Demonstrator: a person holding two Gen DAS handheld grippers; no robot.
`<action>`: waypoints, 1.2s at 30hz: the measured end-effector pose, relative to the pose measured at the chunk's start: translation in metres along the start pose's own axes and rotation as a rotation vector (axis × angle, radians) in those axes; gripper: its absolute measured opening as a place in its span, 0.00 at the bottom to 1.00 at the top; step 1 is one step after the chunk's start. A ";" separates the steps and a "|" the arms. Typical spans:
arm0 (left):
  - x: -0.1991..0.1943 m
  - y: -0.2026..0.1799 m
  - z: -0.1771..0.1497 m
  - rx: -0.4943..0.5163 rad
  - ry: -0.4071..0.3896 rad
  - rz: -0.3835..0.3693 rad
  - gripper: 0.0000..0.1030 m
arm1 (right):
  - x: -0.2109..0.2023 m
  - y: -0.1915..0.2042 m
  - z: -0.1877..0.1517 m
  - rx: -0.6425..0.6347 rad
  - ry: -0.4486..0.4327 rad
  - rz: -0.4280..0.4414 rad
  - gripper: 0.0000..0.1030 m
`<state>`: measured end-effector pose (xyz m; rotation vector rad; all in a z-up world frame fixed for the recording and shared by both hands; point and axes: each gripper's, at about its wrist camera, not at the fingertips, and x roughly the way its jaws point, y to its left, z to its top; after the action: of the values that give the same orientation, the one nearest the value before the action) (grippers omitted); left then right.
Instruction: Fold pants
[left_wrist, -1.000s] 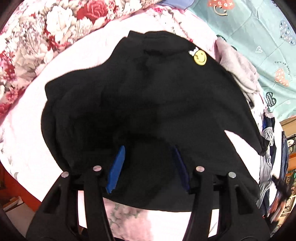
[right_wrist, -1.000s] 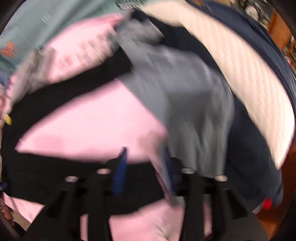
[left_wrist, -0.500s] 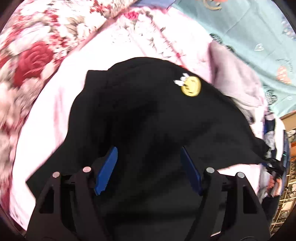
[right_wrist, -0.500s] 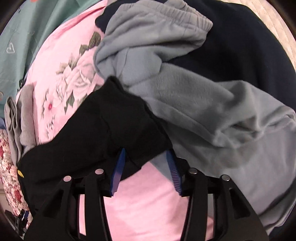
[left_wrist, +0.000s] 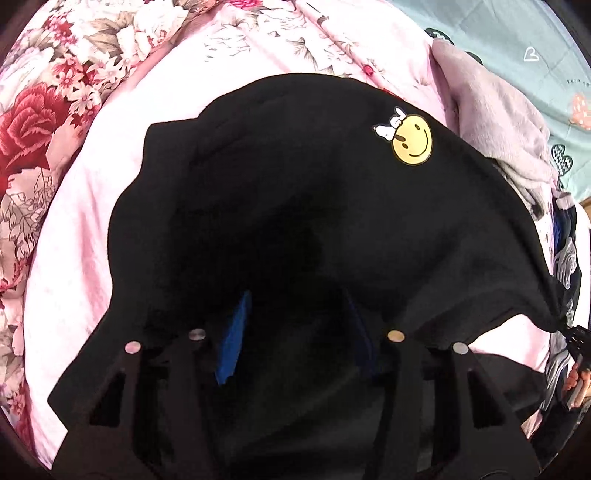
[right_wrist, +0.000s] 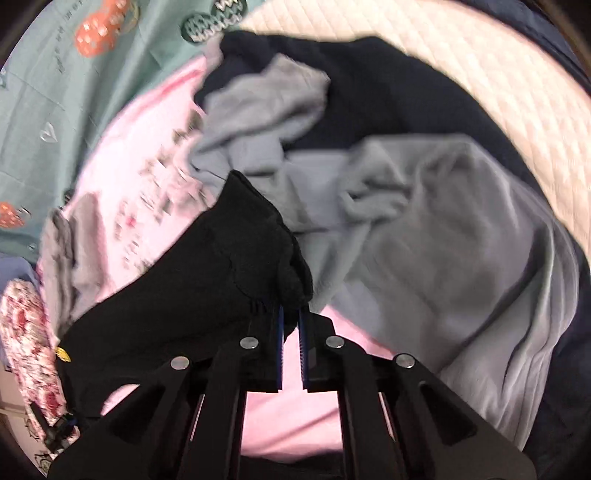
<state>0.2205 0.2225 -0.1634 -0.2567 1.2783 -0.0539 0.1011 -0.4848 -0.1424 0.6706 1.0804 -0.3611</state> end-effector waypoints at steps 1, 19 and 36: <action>-0.001 -0.001 0.001 0.010 0.012 0.002 0.51 | 0.010 -0.001 -0.002 0.002 0.017 -0.021 0.07; 0.020 0.031 0.138 0.367 0.027 -0.112 0.83 | -0.071 0.058 -0.107 -0.191 -0.049 -0.005 0.41; -0.017 0.052 0.097 0.344 -0.209 -0.360 0.08 | 0.004 0.410 -0.135 -1.088 0.090 0.388 0.61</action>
<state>0.3025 0.2919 -0.1335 -0.1867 0.9836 -0.5368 0.2466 -0.0878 -0.0546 -0.0982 1.0240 0.5848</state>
